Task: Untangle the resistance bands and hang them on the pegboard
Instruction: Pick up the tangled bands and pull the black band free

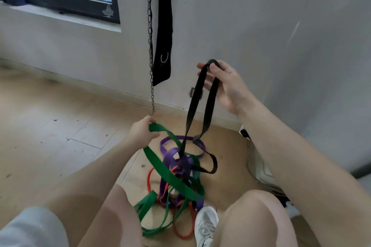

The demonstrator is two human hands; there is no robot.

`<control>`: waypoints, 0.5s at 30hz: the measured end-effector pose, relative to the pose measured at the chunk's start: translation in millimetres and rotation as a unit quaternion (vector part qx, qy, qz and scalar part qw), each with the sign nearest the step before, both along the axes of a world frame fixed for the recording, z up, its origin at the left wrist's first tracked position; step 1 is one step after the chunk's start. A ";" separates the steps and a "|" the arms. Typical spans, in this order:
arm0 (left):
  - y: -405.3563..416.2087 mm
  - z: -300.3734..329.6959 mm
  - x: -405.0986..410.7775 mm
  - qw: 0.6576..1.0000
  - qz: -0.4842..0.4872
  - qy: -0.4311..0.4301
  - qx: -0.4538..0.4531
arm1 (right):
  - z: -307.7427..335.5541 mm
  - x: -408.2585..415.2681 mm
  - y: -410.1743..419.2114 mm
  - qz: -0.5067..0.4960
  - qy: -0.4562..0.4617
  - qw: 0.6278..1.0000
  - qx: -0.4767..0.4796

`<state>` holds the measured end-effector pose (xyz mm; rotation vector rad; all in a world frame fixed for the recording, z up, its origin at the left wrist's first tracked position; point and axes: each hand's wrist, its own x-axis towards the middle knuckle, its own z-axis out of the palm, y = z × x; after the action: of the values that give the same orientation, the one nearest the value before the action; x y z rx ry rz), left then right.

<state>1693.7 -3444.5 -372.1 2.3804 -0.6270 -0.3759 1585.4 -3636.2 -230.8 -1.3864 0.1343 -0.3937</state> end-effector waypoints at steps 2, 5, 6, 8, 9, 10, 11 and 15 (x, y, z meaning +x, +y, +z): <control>7.1 -10.0 4.2 0.995 0.014 -0.030 0.099 | 11.4 -0.8 -2.5 -0.021 -0.041 0.998 0.036; 17.1 -17.9 7.6 0.960 0.011 -0.094 0.263 | 26.1 -1.0 -4.6 -0.001 -0.079 0.995 0.058; 14.1 -11.8 4.3 0.973 -0.007 -0.091 0.211 | 30.3 -0.6 -3.0 0.020 -0.081 0.995 0.047; 2.5 12.8 -12.3 0.997 -0.068 0.010 -0.027 | 36.1 1.4 4.0 0.066 -0.074 0.995 0.000; -5.5 29.0 -24.9 0.981 -0.102 0.083 -0.145 | 38.2 3.1 8.6 0.083 -0.069 0.994 -0.025; -12.7 41.1 -35.0 0.954 -0.132 0.144 -0.225 | 40.0 5.0 13.0 0.092 -0.064 0.993 -0.041; -19.0 49.8 -43.9 0.936 -0.152 0.175 -0.266 | 41.3 6.7 16.3 0.094 -0.062 0.992 -0.052; -25.9 48.7 -55.3 0.934 -0.135 0.143 -0.297 | 46.5 10.5 26.2 0.051 -0.063 0.996 -0.047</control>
<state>1638.4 -3470.4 -323.4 1.6307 -0.7978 -0.5490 1595.8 -3610.0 -184.3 -1.4508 -0.0591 -0.4049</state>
